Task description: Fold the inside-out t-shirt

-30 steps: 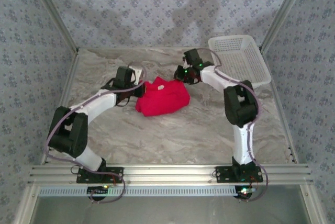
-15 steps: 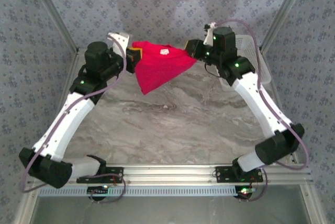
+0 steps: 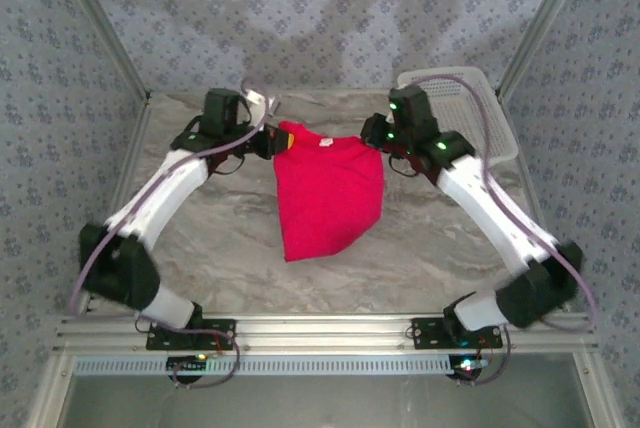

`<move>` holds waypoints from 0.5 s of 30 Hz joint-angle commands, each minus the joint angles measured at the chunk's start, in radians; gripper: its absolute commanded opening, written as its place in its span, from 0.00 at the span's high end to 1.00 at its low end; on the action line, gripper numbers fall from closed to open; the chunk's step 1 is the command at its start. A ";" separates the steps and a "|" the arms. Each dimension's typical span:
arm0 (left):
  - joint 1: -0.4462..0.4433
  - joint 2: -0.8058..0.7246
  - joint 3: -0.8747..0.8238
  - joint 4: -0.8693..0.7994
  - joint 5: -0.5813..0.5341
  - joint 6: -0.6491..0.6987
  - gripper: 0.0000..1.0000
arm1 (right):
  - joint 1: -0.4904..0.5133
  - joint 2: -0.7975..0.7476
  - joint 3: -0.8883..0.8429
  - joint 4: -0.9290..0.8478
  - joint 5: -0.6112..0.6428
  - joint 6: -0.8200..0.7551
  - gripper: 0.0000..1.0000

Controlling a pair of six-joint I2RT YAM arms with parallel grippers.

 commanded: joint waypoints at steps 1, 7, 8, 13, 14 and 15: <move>0.060 0.217 0.056 -0.005 0.001 -0.018 1.00 | -0.048 0.267 0.091 0.038 -0.024 -0.011 1.00; 0.127 0.544 0.395 -0.180 -0.163 0.005 0.56 | -0.072 0.877 0.825 -0.361 -0.125 -0.082 0.34; 0.129 0.564 0.441 -0.206 -0.210 0.006 0.49 | -0.075 0.916 0.896 -0.410 -0.131 -0.081 0.31; 0.116 0.531 0.524 -0.284 -0.338 -0.012 0.38 | -0.082 0.769 0.745 -0.396 -0.071 -0.138 0.26; 0.108 0.504 0.504 -0.288 -0.369 -0.022 0.39 | -0.081 0.717 0.675 -0.369 -0.061 -0.141 0.26; 0.095 0.465 0.469 -0.292 -0.390 -0.036 0.40 | -0.082 0.658 0.594 -0.341 -0.054 -0.147 0.26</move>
